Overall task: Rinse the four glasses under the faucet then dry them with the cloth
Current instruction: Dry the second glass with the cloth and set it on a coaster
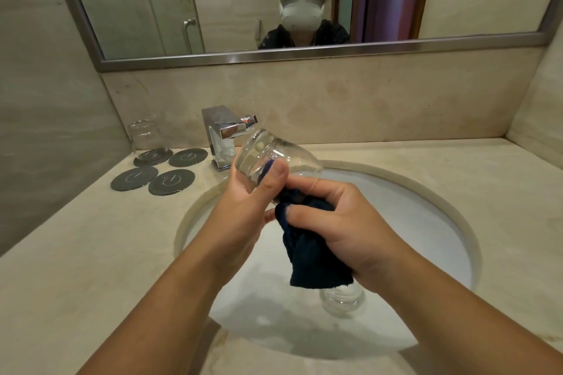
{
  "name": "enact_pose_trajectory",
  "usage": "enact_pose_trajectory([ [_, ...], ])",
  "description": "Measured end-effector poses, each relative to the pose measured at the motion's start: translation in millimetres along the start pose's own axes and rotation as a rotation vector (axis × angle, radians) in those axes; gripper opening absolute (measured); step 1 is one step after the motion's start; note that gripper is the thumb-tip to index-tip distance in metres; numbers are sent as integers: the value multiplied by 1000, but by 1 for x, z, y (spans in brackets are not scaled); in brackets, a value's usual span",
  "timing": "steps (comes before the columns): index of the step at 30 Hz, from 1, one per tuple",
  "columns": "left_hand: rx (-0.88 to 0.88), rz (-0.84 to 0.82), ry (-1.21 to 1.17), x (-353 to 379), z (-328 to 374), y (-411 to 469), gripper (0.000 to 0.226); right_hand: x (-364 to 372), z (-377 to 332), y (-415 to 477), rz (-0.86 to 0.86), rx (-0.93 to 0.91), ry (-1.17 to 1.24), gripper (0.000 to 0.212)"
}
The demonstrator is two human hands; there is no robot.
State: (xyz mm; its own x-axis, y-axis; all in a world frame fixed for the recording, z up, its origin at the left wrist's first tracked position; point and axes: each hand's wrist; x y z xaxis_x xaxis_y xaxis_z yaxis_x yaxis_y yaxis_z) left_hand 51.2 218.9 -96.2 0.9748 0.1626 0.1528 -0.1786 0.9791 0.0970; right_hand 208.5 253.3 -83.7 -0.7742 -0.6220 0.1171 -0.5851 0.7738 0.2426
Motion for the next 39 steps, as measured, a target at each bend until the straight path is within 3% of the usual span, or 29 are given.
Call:
enact_pose_trajectory([
  [3, 4, 15, 25, -3, -1, 1, 83, 0, -2, -1, -4, 36, 21, 37],
  [9, 33, -24, -5, -7, -1, 2, 83, -5, -6, 2, -23, 150, 317, 38],
  [12, 29, -44, -13, -6, -2, 3, 92, -5, -5, 2, 0, 126, 210, 36],
  [15, 13, 2, -7, -3, -1, 3, 86, -4, 1, 3, 4, 60, 37, 46],
  [18, -3, 13, 25, -1, 0, 2, 85, -3, 3, 1, -7, -3, -66, 40],
  [24, 18, 16, 59, -4, 2, 1, 68, -5, -3, 2, -25, 101, 144, 43],
  [28, -1, -17, 36, -9, 2, 1, 91, -9, -3, 4, -30, 158, 256, 40],
  [32, -25, -24, 21, -7, 3, 0, 98, -5, 0, 3, -17, 104, 88, 47],
  [35, -30, 22, 11, -3, 2, 0, 121, -4, 0, 2, -50, 78, 20, 44],
  [39, -29, -17, -28, -2, 2, -2, 105, -3, -4, -1, -121, 89, 94, 52],
])
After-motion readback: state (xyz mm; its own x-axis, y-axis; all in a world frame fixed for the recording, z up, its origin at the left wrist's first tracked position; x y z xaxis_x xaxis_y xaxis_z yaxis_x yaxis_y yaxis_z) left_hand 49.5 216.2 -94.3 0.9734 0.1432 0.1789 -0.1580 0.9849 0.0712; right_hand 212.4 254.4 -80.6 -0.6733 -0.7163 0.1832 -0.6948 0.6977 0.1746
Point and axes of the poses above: each hand's wrist, its own y-axis towards the middle knuckle, its own x-axis out of the palm, z = x × y, and after that the axes turned 7 degrees about -x, right-handed
